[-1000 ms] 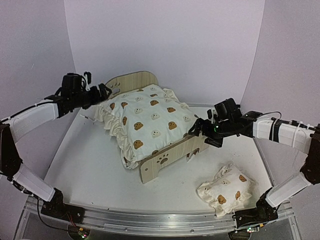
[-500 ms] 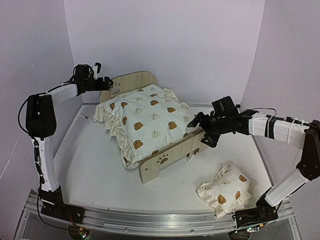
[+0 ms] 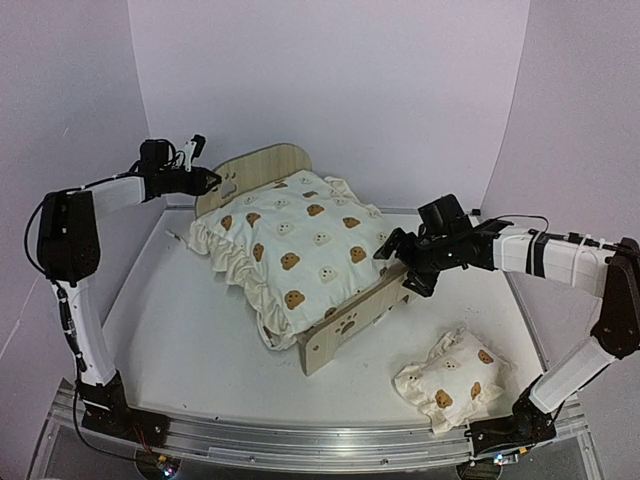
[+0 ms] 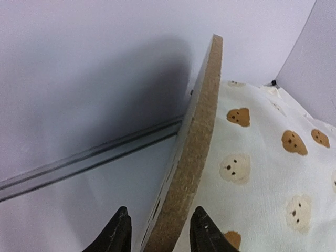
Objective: Set up the pet bed
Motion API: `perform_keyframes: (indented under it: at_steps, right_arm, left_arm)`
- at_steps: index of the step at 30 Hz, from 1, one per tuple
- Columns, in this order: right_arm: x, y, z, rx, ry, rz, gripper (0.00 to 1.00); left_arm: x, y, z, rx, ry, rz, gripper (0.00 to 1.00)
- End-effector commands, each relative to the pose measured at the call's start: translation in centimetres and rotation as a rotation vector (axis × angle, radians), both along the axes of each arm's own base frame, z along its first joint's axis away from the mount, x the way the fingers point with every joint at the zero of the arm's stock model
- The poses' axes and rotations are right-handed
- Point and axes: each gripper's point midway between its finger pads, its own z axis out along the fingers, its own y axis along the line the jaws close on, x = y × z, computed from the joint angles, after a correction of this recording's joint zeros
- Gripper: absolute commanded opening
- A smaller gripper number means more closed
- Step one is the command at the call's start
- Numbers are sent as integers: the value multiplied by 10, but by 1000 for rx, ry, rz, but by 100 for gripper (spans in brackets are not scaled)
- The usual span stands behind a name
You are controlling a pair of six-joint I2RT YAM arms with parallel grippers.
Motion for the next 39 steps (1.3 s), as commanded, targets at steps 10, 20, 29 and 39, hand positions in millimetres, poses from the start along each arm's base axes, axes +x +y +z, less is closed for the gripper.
perform_keyframes:
  at_steps: [10, 20, 29, 39]
  right_arm:
    - [16, -16, 1, -183, -135, 138, 98]
    - [93, 44, 16, -210, -252, 293, 98]
    - [93, -40, 45, -709, -301, 330, 98]
    - [-11, -3, 69, -367, -417, 627, 98]
  left_arm:
    - [-125, 3, 33, -130, 28, 158, 38]
    - [-153, 84, 54, -156, 158, 675, 88]
    - [-263, -36, 71, -221, 249, 186, 91]
    - [-398, -246, 1, -68, 338, -458, 66]
